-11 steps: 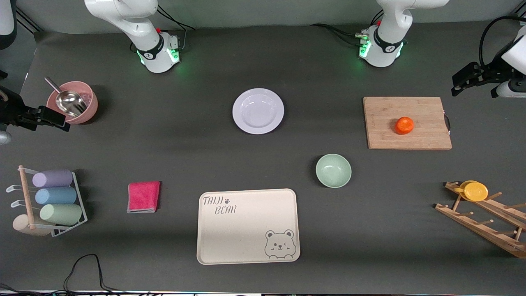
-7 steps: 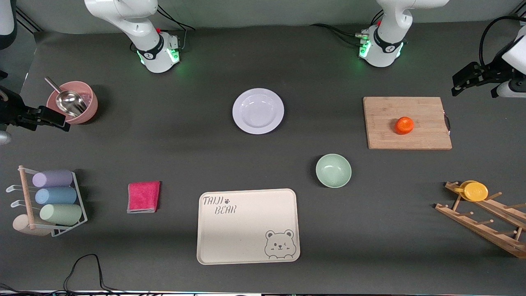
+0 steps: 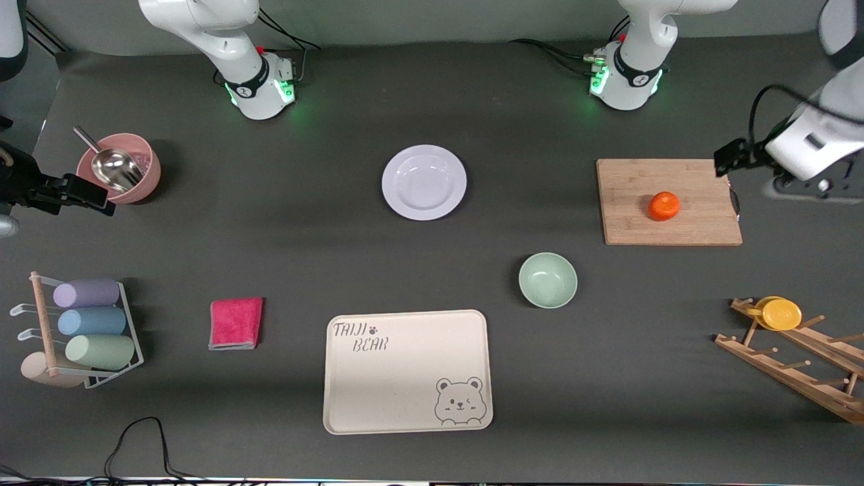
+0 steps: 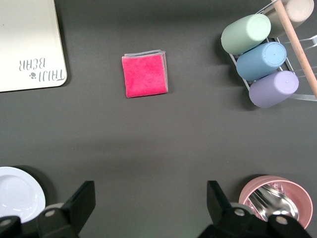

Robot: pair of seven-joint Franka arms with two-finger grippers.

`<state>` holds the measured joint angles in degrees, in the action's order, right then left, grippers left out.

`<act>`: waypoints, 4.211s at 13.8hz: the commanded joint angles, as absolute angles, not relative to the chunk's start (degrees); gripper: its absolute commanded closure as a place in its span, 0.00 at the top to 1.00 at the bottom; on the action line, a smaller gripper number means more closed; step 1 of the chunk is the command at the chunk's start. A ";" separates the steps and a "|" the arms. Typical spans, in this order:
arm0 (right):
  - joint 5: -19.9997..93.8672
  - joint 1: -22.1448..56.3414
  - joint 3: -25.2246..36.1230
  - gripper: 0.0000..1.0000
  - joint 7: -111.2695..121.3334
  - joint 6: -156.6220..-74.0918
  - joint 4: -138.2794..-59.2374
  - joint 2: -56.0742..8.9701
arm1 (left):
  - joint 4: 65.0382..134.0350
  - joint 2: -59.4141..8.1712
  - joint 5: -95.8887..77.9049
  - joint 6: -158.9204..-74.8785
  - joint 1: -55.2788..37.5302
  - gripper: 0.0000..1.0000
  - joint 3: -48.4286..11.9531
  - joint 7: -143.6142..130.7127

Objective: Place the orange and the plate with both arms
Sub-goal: 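Lower the left gripper onto the orange on the cutting board, then close the left gripper on the orange while the right gripper rises, then carry the orange with the left gripper over the white plate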

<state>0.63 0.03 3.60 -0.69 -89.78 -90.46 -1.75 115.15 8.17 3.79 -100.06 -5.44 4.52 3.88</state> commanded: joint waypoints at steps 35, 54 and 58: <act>54.40 0.26 18.11 1.00 29.36 -79.45 -140.19 22.85 | 152.15 2.36 5.27 -143.81 -4.04 0.00 4.75 -3.08; 57.57 0.26 17.75 1.00 25.22 -80.33 -140.45 19.34 | 120.07 5.91 -17.32 -122.49 -4.66 0.00 -40.06 -54.02; 57.57 0.26 17.84 1.00 25.31 -80.42 -140.45 19.16 | 117.07 -4.80 -1.22 -130.59 -5.09 0.00 -49.02 -73.59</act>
